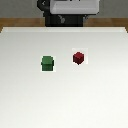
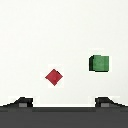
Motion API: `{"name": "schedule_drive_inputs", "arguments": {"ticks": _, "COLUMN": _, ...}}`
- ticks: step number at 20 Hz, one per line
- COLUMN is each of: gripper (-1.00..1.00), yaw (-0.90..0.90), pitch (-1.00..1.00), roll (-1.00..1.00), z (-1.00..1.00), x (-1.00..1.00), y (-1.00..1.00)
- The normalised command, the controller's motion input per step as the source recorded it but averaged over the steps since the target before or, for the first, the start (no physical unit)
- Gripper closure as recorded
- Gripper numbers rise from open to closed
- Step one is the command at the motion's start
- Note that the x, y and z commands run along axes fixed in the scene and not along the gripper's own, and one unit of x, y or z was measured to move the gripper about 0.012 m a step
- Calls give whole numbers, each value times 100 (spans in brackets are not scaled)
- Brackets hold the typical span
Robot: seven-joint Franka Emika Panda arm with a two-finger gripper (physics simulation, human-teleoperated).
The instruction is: Place the red cube on top of the green cube.
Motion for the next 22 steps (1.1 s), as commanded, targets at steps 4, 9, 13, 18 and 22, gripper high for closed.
{"name": "schedule_drive_inputs", "arguments": {"ticks": 4, "gripper": -100, "yaw": 23, "pitch": 0, "roll": 0, "z": 0, "x": 0, "y": 0}}
{"name": "schedule_drive_inputs", "arguments": {"ticks": 9, "gripper": -100, "yaw": 75, "pitch": 0, "roll": 0, "z": 0, "x": 0, "y": 0}}
{"name": "schedule_drive_inputs", "arguments": {"ticks": 13, "gripper": -100, "yaw": 26, "pitch": 0, "roll": 0, "z": 0, "x": 0, "y": 0}}
{"name": "schedule_drive_inputs", "arguments": {"ticks": 18, "gripper": -100, "yaw": 0, "pitch": 0, "roll": 0, "z": 0, "x": 40, "y": 0}}
{"name": "schedule_drive_inputs", "arguments": {"ticks": 22, "gripper": -100, "yaw": 0, "pitch": 0, "roll": 0, "z": 0, "x": 25, "y": 25}}
